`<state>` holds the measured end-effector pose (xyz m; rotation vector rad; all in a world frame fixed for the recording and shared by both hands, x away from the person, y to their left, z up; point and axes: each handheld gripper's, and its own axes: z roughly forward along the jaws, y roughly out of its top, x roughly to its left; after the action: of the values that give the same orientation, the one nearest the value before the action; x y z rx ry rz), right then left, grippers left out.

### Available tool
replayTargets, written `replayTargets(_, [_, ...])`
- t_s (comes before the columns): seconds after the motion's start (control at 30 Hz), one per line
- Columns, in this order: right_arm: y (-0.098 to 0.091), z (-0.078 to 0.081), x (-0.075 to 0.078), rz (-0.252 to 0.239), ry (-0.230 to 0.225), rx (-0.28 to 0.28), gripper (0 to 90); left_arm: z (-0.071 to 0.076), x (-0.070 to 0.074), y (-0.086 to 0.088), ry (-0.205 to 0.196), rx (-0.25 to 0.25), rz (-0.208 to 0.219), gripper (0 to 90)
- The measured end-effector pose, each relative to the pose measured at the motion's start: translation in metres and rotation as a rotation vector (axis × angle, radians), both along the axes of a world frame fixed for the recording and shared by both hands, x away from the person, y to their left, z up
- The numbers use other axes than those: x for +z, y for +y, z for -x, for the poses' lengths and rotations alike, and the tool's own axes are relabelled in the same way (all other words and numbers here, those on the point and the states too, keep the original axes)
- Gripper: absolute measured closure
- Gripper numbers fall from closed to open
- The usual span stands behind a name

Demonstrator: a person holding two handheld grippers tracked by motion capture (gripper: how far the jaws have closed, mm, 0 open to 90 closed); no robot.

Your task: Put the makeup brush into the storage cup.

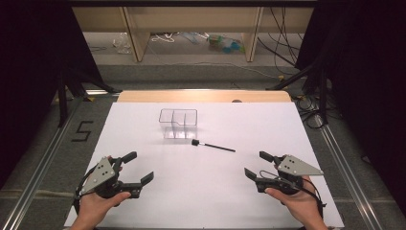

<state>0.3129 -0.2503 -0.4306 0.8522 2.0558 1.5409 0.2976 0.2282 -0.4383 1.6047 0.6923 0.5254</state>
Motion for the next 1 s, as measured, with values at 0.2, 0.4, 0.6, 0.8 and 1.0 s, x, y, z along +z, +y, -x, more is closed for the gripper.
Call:
replayTargets(0.2, [-0.001,0.0,0.001,0.011,-0.004,-0.012,23.0,0.0,0.0,0.001,-0.003,-0.002,-0.003,10.6])
replayTargets(0.4, [0.0,-0.002,0.003,0.003,-0.021,-0.016,24.6,0.001,0.0,0.001,-0.002,-0.003,-0.002,10.6])
replayTargets(0.6, [0.002,-0.007,0.003,0.0,-0.024,-0.022,24.4,0.001,0.0,0.0,-0.004,-0.005,-0.004,10.6])
replayTargets(0.8, [0.006,-0.013,0.005,0.012,-0.022,-0.02,24.3,0.001,0.0,0.0,-0.004,-0.006,-0.004,10.6])
replayTargets(1.0, [0.01,-0.023,0.008,0.022,-0.016,-0.02,24.0,0.0,0.0,0.0,-0.005,-0.006,-0.001,10.6])
